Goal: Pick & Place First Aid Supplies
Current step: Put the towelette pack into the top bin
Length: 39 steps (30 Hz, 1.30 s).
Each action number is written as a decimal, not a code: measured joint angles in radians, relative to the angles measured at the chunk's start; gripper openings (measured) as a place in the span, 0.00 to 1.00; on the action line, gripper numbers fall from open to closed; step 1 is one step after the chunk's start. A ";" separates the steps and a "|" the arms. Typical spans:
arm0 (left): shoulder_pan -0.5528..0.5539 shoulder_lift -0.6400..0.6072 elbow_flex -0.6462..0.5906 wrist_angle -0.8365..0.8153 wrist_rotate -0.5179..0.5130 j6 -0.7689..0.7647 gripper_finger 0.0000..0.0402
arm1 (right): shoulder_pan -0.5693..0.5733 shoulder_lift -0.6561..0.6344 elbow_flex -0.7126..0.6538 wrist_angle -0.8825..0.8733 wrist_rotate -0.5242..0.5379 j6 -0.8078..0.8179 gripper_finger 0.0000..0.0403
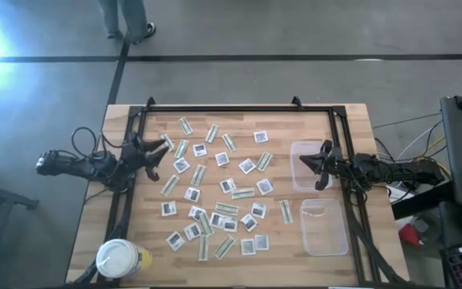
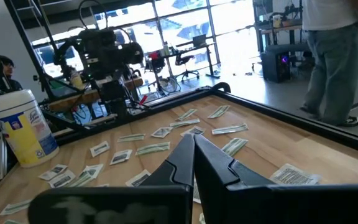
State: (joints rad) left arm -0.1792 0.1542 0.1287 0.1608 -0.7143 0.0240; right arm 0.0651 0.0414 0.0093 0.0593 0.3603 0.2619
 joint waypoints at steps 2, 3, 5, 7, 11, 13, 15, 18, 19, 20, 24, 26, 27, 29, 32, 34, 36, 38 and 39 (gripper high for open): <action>0.021 0.030 0.017 -0.011 0.000 -0.052 0.34 | 0.000 0.000 0.000 0.000 0.000 0.000 0.02; 0.032 0.046 0.028 -0.025 -0.001 -0.079 0.34 | 0.000 0.000 0.000 0.000 0.000 0.000 0.02; 0.054 0.080 0.056 -0.080 -0.002 -0.138 0.34 | 0.000 0.000 0.000 0.000 0.000 0.000 0.02; 0.078 0.115 0.090 -0.163 0.000 -0.198 0.34 | 0.000 0.000 0.000 0.000 0.000 0.000 0.02; 0.128 0.177 0.176 -0.356 0.004 -0.327 0.34 | 0.000 0.000 0.000 0.000 0.000 0.000 0.02; 0.149 0.202 0.226 -0.455 0.009 -0.387 0.34 | 0.000 0.000 0.000 0.000 0.000 0.000 0.02; 0.169 0.224 0.282 -0.541 0.011 -0.452 0.34 | 0.000 0.000 0.000 0.000 0.000 0.008 0.02; 0.191 0.256 0.377 -0.665 0.024 -0.531 0.34 | 0.000 0.000 0.000 0.000 0.000 0.024 0.02; 0.192 0.267 0.408 -0.712 0.034 -0.553 0.34 | 0.000 0.000 0.000 0.000 0.000 0.024 0.02; 0.193 0.277 0.439 -0.756 0.055 -0.573 0.34 | 0.000 0.000 0.000 0.000 0.000 0.022 0.02; 0.193 0.327 0.536 -0.897 0.102 -0.662 0.34 | 0.000 0.000 0.000 0.009 0.000 -0.006 0.02; 0.193 0.357 0.574 -0.953 0.120 -0.707 0.34 | 0.000 0.000 0.000 0.023 0.005 -0.049 0.02; 0.193 0.373 0.592 -0.982 0.138 -0.733 0.34 | 0.000 0.000 0.000 0.031 0.006 -0.076 0.02; 0.193 0.410 0.624 -1.034 0.180 -0.789 0.34 | 0.000 -0.001 0.000 0.045 0.006 -0.131 0.02; 0.193 0.471 0.662 -1.100 0.257 -0.866 0.34 | 0.000 0.000 0.000 0.047 0.006 -0.164 0.02; 0.193 0.511 0.682 -1.125 0.293 -0.914 0.34 | 0.000 0.000 0.000 0.048 0.006 -0.166 0.02; 0.193 0.550 0.699 -1.141 0.329 -0.964 0.34 | 0.000 0.000 0.000 0.049 0.006 -0.169 0.02; 0.193 0.589 0.706 -1.146 0.382 -1.008 0.34 | 0.000 0.000 0.000 0.050 0.006 -0.169 0.02; 0.193 0.609 0.706 -1.146 0.416 -1.029 0.34 | 0.000 0.000 0.000 0.050 0.006 -0.170 0.02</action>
State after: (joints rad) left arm 0.0135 0.7628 0.8352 -0.9854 -0.2986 -1.0053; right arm 0.0651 0.0410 0.0093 0.1093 0.3664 0.0921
